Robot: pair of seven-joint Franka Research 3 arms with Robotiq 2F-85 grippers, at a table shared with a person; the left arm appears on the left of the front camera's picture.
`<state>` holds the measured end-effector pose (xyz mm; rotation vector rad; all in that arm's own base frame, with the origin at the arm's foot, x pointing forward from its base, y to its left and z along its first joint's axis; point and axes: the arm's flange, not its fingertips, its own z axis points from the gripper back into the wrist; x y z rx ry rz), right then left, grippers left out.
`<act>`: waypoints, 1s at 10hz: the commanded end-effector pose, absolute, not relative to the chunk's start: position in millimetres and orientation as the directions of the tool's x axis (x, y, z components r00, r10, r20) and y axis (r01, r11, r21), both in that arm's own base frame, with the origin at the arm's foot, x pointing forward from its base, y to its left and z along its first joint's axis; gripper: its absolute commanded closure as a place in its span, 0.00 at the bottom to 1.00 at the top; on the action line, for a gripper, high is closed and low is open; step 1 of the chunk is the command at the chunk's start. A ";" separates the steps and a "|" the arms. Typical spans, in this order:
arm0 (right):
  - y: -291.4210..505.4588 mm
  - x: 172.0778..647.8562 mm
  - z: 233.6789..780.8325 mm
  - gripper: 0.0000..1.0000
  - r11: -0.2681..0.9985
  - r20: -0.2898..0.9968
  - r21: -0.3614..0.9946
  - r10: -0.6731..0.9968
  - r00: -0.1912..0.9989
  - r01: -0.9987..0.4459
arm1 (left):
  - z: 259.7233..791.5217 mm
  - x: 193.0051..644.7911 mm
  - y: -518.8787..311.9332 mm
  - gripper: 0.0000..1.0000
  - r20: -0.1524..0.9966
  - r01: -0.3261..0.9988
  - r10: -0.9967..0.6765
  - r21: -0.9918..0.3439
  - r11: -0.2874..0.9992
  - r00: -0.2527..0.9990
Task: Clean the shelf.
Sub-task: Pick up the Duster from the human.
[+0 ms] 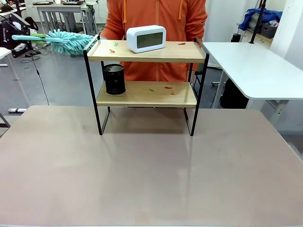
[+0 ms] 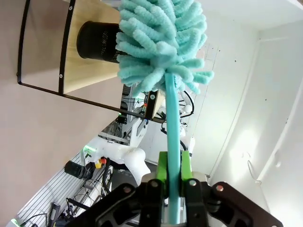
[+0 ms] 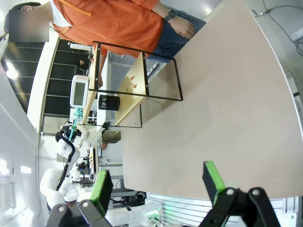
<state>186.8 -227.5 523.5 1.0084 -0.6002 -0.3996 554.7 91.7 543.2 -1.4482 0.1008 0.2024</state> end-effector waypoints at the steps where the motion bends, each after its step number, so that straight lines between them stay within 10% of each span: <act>1: -227.1 188.8 525.5 0.00 0.483 0.306 0.876 -0.565 0.766 0.006 | 565.1 532.1 100.3 1.00 -0.065 -0.080 0.093 -0.984 0.160 0.993; 6: -227.1 188.8 525.5 0.00 0.483 0.306 0.876 -0.565 0.766 0.006 | 654.0 372.2 211.2 1.00 0.372 0.308 -0.041 -0.696 0.649 0.927; 10: -227.1 188.8 525.5 0.00 0.483 0.306 0.876 -0.565 0.766 0.006 | 600.2 278.6 254.3 1.00 0.260 0.457 -0.389 -0.661 0.596 0.884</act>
